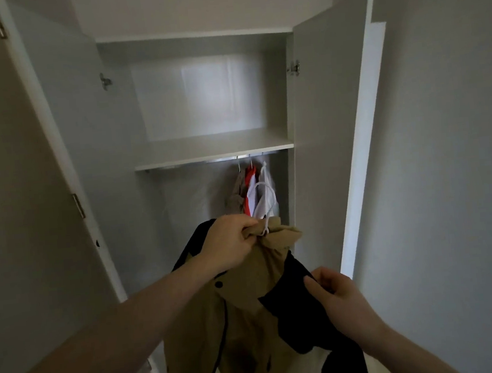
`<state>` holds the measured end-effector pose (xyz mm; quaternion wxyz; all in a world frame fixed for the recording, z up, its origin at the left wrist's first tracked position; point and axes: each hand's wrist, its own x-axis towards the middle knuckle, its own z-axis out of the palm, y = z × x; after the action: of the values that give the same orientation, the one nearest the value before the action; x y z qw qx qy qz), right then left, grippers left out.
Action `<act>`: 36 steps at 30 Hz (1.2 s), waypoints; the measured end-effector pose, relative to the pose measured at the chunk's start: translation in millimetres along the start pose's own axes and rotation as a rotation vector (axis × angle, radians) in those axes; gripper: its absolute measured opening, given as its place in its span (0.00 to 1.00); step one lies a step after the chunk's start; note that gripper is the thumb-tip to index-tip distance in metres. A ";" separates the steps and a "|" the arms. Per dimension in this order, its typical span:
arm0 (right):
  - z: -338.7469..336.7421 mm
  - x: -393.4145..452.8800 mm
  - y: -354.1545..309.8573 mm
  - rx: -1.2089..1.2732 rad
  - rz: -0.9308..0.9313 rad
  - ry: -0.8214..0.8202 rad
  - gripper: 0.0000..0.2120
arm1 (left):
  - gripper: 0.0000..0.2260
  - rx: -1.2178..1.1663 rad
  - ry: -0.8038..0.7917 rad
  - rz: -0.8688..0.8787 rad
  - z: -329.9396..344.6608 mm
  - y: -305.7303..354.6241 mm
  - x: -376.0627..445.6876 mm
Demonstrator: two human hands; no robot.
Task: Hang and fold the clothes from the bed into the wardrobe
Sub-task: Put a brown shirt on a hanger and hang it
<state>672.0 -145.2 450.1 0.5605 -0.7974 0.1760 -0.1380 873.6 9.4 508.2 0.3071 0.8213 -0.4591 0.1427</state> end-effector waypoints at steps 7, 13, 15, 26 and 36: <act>2.4 109.0 9.9 0.021 0.037 -0.058 0.11 | 0.16 0.025 0.090 -0.101 41.6 -66.3 63.3; 40.7 186.8 16.0 0.074 0.062 -0.052 0.10 | 0.07 0.030 0.215 -0.268 77.3 -134.1 97.5; 55.0 212.3 15.9 0.071 0.064 -0.031 0.11 | 0.08 -0.005 0.181 -0.342 85.9 -154.7 110.3; 132.7 352.3 17.0 0.090 0.179 0.094 0.10 | 0.07 -0.380 0.152 -0.598 111.7 -280.3 186.2; 201.1 474.2 18.9 0.176 0.310 0.166 0.12 | 0.03 -0.540 0.054 -0.652 135.9 -375.6 263.4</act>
<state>1180.3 -187.5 375.9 0.6261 -0.6945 0.3295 -0.1304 1324.9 -106.1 399.2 0.5524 0.8095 -0.1877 -0.0659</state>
